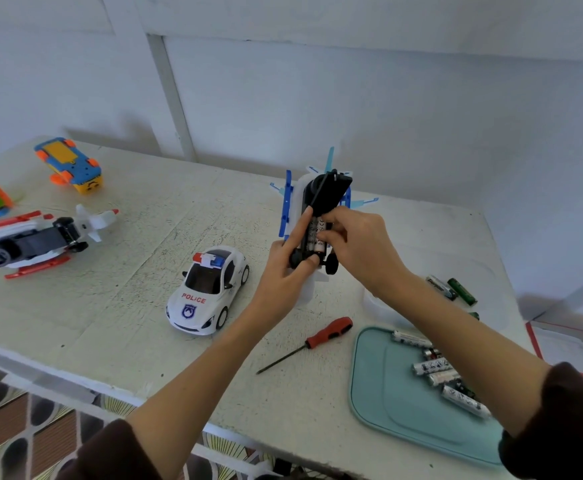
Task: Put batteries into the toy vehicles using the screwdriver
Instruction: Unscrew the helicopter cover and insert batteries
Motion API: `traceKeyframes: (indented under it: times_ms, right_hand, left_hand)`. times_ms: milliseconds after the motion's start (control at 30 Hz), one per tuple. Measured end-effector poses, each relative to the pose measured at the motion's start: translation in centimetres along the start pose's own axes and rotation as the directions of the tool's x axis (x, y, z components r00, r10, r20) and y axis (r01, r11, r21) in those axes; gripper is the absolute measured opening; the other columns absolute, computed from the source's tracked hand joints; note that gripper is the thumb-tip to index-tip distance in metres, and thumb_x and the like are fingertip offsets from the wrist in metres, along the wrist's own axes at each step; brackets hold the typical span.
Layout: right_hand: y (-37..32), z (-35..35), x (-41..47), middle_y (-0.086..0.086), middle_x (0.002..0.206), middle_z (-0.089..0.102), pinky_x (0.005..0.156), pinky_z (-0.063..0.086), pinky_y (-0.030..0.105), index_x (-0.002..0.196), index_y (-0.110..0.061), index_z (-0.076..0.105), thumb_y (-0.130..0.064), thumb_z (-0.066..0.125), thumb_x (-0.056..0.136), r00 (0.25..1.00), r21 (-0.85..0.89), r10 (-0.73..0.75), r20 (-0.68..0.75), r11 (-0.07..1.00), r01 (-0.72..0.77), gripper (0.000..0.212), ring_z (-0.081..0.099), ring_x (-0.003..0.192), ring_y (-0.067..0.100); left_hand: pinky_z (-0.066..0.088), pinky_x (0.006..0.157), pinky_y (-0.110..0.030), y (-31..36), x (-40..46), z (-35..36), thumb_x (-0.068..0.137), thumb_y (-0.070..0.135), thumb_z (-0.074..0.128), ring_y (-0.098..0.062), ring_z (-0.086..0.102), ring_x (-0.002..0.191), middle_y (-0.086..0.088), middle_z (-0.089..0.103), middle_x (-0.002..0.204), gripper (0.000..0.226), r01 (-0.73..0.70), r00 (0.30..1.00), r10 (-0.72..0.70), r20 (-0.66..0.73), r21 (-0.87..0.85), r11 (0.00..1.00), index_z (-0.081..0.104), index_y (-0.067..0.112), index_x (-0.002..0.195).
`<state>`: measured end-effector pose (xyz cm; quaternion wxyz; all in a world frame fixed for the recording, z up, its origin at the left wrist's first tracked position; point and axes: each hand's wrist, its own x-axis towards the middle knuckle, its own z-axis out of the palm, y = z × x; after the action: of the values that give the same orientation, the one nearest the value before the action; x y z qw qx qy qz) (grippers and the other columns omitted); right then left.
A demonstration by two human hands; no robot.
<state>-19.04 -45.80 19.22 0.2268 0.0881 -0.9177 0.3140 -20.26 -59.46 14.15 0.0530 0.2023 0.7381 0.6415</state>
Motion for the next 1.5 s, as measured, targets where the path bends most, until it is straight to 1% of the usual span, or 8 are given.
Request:
traceKeyframes:
  times_ms: [200,400,633,800,1033,1200,1333,1500]
  right_hand:
    - [0.2,0.0,0.3,0.014,0.076,0.066,0.062,0.039,0.004,0.081,0.004,0.063,-0.001,0.063,0.082,1.000,0.018,-0.003,0.007,1.000,0.003,0.005,0.049,0.059,0.010]
    - [0.2,-2.0,-0.2,0.003,0.073,0.063,0.061,0.049,0.011,0.111,-0.003,0.060,-0.010,0.059,0.088,0.993,0.044,-0.017,0.118,0.999,0.012,0.023,0.057,0.052,0.004]
    - [2.3,-8.2,-4.1,-0.011,0.047,0.048,0.053,0.035,0.009,0.086,-0.016,0.074,-0.014,0.073,0.078,0.880,-0.056,-0.054,0.473,0.994,0.091,0.009,0.047,0.048,0.005]
    - [4.2,-9.7,-9.6,-0.018,0.048,0.040,0.054,0.031,0.014,0.097,-0.035,0.071,-0.030,0.068,0.080,0.696,-0.378,0.188,0.693,0.917,0.128,0.018,0.041,0.049,-0.007]
    - [4.7,-8.6,-12.2,-0.011,0.095,0.067,0.067,0.035,0.021,0.119,-0.038,0.058,-0.041,0.054,0.089,0.711,-0.463,0.257,0.655,0.880,0.108,0.031,0.056,0.091,0.008]
    - [4.7,-7.6,-12.3,-0.017,0.075,0.054,0.064,0.035,0.022,0.107,-0.031,0.064,-0.033,0.053,0.089,0.707,-0.456,0.239,0.665,0.880,0.131,0.020,0.047,0.076,0.006]
    - [4.9,-7.4,-12.2,-0.013,0.054,0.041,0.057,0.033,0.025,0.094,-0.025,0.065,-0.030,0.059,0.087,0.757,-0.303,0.146,0.637,0.950,0.071,0.010,0.039,0.054,0.005]
    - [2.8,-7.5,-10.5,0.000,0.064,0.045,0.055,0.034,0.018,0.088,-0.025,0.065,-0.034,0.063,0.085,0.818,0.262,0.069,0.571,0.929,-0.262,0.009,0.039,0.057,0.009]
  left_hand:
    - [0.040,0.092,-0.021,-0.1,0.0,0.0,0.084,0.033,0.046,-0.014,0.046,0.091,-0.023,0.042,0.116,0.058,0.015,1.000,-0.015,-0.004,-0.011,1.000,0.027,0.061,0.131]
    - [0.044,0.097,-0.028,-0.3,0.1,-0.2,0.086,0.030,0.048,-0.029,0.050,0.101,-0.018,0.044,0.129,0.059,-0.010,1.000,0.010,0.019,-0.015,1.000,0.028,0.060,0.133]
    - [0.038,0.077,-0.022,-0.6,0.4,-0.2,0.097,0.005,0.045,-0.016,0.040,0.094,0.045,0.054,0.084,0.062,-0.056,0.997,0.057,0.057,-0.023,0.998,0.024,0.049,0.136]
    - [0.044,0.078,-0.015,-0.3,0.0,-0.1,0.099,-0.002,0.041,-0.012,0.044,0.090,0.043,0.056,0.093,0.066,-0.052,0.997,0.052,0.047,-0.014,0.999,0.017,0.044,0.139]
    - [0.044,0.086,-0.024,-0.4,0.2,-0.3,0.099,0.002,0.042,-0.017,0.044,0.098,0.028,0.050,0.108,0.064,-0.037,0.998,0.039,0.042,-0.055,0.998,0.024,0.052,0.135]
    - [0.049,0.089,-0.022,-0.2,0.1,-0.3,0.100,0.004,0.042,-0.011,0.047,0.103,0.020,0.044,0.118,0.063,-0.032,0.996,0.035,0.078,-0.044,0.999,0.022,0.051,0.137]
    - [0.048,0.090,-0.023,-0.1,0.0,-0.5,0.100,0.005,0.042,-0.014,0.047,0.104,0.020,0.045,0.118,0.062,-0.025,0.997,0.029,0.073,-0.046,0.999,0.022,0.052,0.137]
    - [0.047,0.085,-0.014,0.4,-0.4,-0.7,0.100,0.005,0.041,0.003,0.052,0.099,0.030,0.046,0.119,0.062,-0.005,0.998,0.009,0.059,-0.072,0.997,0.021,0.050,0.137]
